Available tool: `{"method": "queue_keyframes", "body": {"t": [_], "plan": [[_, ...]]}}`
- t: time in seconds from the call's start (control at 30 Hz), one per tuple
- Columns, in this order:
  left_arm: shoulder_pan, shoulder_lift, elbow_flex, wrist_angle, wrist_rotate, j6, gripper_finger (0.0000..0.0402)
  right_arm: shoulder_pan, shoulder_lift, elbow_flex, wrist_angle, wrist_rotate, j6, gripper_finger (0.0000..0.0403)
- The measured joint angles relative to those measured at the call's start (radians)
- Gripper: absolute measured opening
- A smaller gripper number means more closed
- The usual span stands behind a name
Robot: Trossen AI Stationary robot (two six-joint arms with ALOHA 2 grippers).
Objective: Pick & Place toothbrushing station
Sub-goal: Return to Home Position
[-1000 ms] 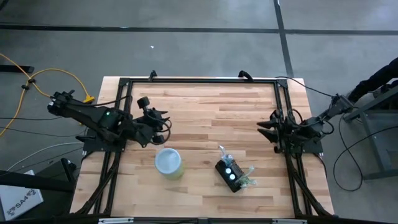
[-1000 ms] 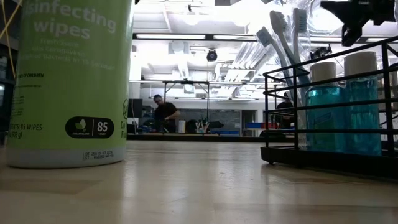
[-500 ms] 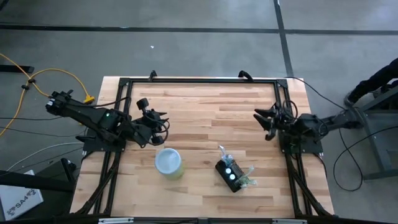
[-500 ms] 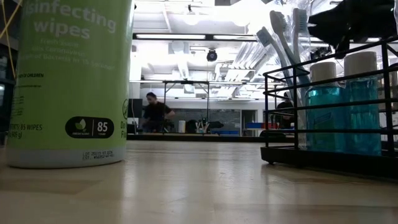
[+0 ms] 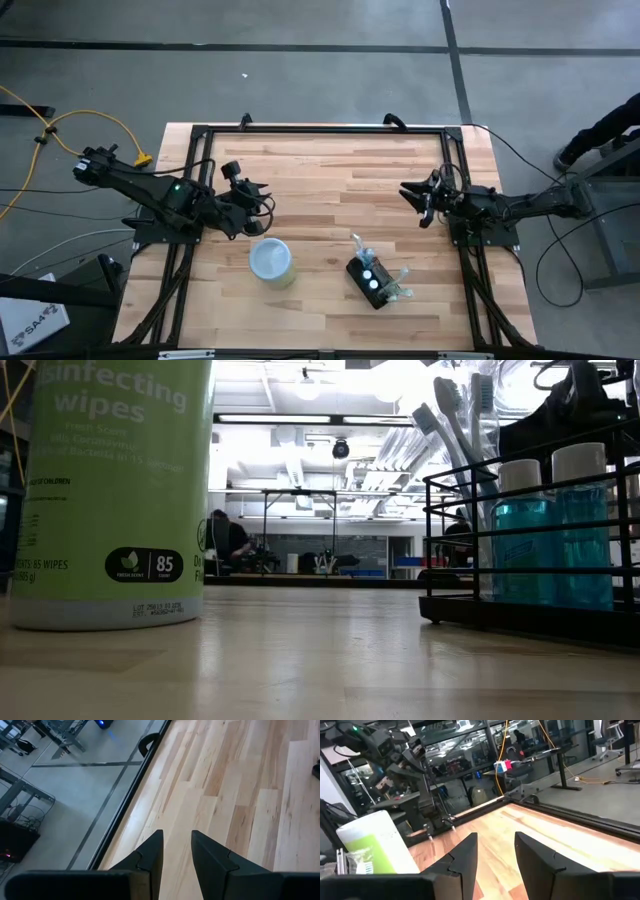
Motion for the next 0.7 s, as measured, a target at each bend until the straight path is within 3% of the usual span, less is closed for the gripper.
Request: {"method": "queue_keyframes", "body": {"t": [0.43,0.7], "plan": [[0.0,-0.014,-0.123,0.01,-0.036,-0.104,0.0094,0.0,0.0,-0.035,0.007,0.003,0.014,0.0122],[-0.007,-0.128,-0.257,0.148,-0.027,-0.072,0.0094,0.0,0.0,-0.036,-0.05,0.003,0.052,0.0122]]}}
